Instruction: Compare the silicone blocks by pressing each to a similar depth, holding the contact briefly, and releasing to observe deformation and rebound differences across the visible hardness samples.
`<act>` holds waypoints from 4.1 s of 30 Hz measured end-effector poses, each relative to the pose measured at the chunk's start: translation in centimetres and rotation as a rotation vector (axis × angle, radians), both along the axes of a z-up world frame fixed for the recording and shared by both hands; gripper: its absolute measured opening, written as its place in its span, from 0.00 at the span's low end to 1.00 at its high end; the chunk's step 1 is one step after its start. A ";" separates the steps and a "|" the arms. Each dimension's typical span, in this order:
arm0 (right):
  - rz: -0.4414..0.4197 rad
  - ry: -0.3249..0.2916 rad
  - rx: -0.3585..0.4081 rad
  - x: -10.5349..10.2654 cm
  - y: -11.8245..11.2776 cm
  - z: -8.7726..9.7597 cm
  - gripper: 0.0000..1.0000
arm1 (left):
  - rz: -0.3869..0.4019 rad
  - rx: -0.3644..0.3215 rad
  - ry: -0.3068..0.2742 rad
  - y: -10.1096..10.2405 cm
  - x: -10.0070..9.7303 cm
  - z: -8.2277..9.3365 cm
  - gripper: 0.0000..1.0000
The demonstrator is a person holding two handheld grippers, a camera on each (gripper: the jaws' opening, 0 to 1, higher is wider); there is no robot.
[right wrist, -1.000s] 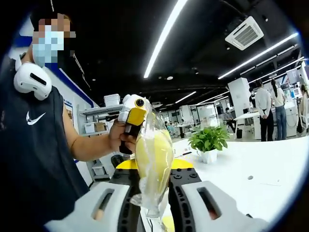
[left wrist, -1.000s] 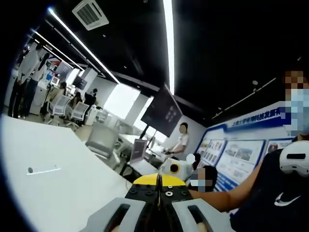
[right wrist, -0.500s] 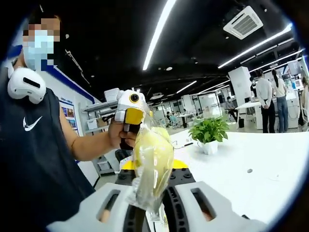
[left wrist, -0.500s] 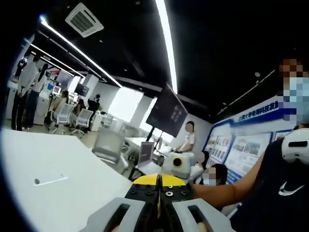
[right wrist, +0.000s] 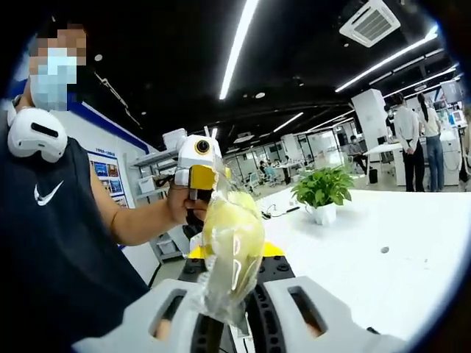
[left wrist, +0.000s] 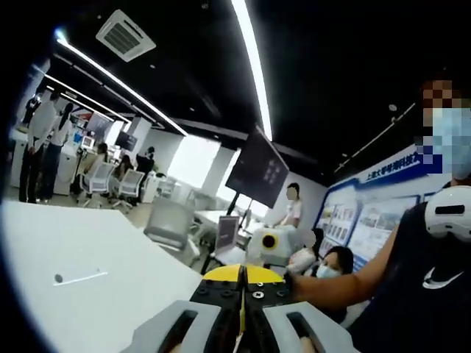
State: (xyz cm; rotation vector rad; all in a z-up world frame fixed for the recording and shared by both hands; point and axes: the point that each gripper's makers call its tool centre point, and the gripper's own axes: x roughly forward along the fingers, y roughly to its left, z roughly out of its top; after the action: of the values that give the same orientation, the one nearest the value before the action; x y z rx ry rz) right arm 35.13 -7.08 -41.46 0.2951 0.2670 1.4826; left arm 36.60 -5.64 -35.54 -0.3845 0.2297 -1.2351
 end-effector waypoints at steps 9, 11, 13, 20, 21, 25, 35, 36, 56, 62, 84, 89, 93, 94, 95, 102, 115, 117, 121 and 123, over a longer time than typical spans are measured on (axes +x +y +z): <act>-0.074 -0.044 -0.006 1.0 0.6 -0.4 0.02 | -0.069 0.027 -0.037 0.5 0.9 -0.4 0.00; -0.094 -0.058 -0.018 1.2 0.9 -0.4 0.02 | -0.081 0.024 -0.018 0.8 1.1 -0.4 0.00; -0.095 -0.056 -0.021 1.1 1.3 -0.1 0.02 | -0.086 0.026 -0.022 1.1 1.1 -0.2 0.00; -0.107 -0.075 -0.046 1.2 2.3 -0.5 0.01 | -0.080 0.033 -0.036 2.3 1.0 -0.6 0.00; -0.107 -0.069 -0.050 1.2 2.3 -0.5 0.01 | -0.077 0.030 -0.037 2.3 1.0 -0.7 0.00; -0.097 -0.051 -0.058 0.9 2.6 -0.7 0.00 | -0.077 0.019 -0.029 2.6 1.0 -0.8 0.00; -0.088 0.002 -0.057 0.9 2.8 -1.1 0.00 | -0.036 0.037 -0.069 2.8 1.1 -1.1 0.00; -0.085 0.003 -0.057 0.9 2.8 -1.0 0.00 | -0.035 0.033 -0.064 2.9 1.1 -1.1 0.00; -0.082 0.000 -0.025 1.6 2.6 -0.3 0.01 | -0.010 0.067 -0.134 2.4 1.2 -0.1 0.00; -0.141 -0.090 0.008 2.5 2.3 0.4 0.08 | 0.003 0.020 -0.113 2.2 1.8 0.6 0.00; -0.271 -0.136 0.081 4.9 1.2 0.4 0.97 | -0.007 0.045 -0.094 0.9 1.6 -0.2 0.00; -0.274 -0.137 0.076 5.0 0.8 0.5 0.97 | -0.002 0.041 -0.094 0.9 1.8 0.0 0.00; -0.283 -0.147 0.065 5.1 0.4 0.7 0.97 | -0.001 0.034 -0.098 0.7 1.9 0.4 0.00; -0.287 -0.155 0.056 5.1 0.2 0.6 0.97 | -0.002 0.033 -0.099 0.6 1.9 0.4 0.00; -0.293 -0.173 0.040 5.2 0.0 0.5 0.97 | -0.001 0.033 -0.099 0.6 1.9 0.5 0.00; -0.349 -0.200 0.012 5.4 -2.1 0.0 0.97 | 0.018 0.022 -0.057 0.1 2.6 -0.5 0.00; -0.472 -0.195 -0.060 5.4 -5.9 -3.7 0.97 | 0.074 -0.007 0.017 0.2 3.7 -2.0 0.00; -0.491 -0.188 -0.066 5.3 -6.5 -4.2 0.97 | 0.078 -0.008 0.024 0.1 3.7 -2.2 0.00; -0.525 -0.180 -0.080 5.2 -7.7 -5.4 0.97 | 0.102 -0.012 0.047 0.0 3.8 -3.0 0.00; -0.550 -0.185 -0.089 5.2 -8.3 -6.2 0.97 | 0.111 -0.013 0.060 0.0 3.8 -3.5 0.00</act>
State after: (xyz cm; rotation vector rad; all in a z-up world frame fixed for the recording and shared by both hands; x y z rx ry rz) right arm 40.28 -15.38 -47.67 0.1409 0.0900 0.9435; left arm 40.37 -5.63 -39.02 -0.4404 0.2480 -1.1175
